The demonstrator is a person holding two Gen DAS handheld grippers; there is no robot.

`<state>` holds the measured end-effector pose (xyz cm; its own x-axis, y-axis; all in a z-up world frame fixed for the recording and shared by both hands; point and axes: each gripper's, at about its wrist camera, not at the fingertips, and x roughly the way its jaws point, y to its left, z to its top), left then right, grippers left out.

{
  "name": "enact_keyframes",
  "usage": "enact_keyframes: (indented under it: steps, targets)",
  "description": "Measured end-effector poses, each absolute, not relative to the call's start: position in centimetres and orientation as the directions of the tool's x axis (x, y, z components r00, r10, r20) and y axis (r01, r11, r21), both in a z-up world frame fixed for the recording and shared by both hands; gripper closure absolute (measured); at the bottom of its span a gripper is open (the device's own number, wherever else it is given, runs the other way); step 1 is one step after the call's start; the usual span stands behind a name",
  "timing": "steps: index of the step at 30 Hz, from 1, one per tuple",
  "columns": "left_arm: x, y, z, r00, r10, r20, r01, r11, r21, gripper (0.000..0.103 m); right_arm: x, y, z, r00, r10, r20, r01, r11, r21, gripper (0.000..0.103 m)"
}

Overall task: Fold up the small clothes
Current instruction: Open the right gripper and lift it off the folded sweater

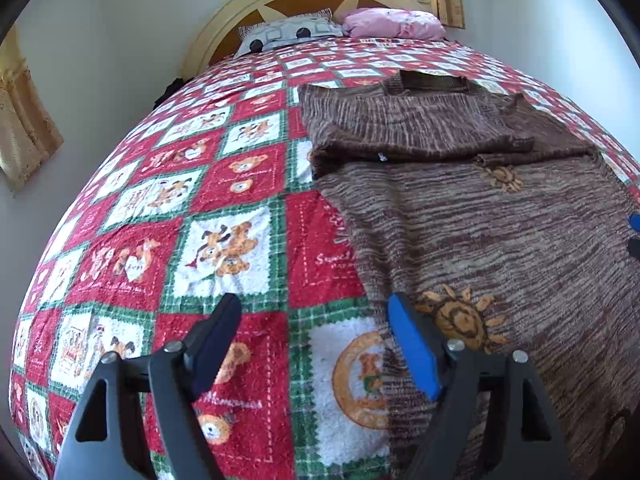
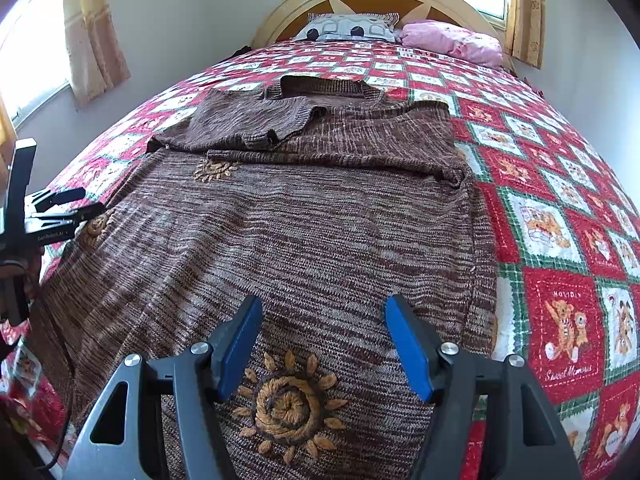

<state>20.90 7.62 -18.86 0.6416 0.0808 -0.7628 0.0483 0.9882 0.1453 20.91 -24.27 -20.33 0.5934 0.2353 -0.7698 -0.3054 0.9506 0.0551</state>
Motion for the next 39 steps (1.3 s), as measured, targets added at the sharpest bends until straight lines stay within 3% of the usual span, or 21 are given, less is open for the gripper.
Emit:
enact_keyframes:
  steps: [39]
  targets:
    - [11.9, 4.7, -18.8, 0.651, 0.026, -0.759, 0.08, 0.991, 0.103, 0.019, 12.4, -26.3, -20.4, 0.593, 0.226, -0.772, -0.235, 0.967, 0.102, 0.038]
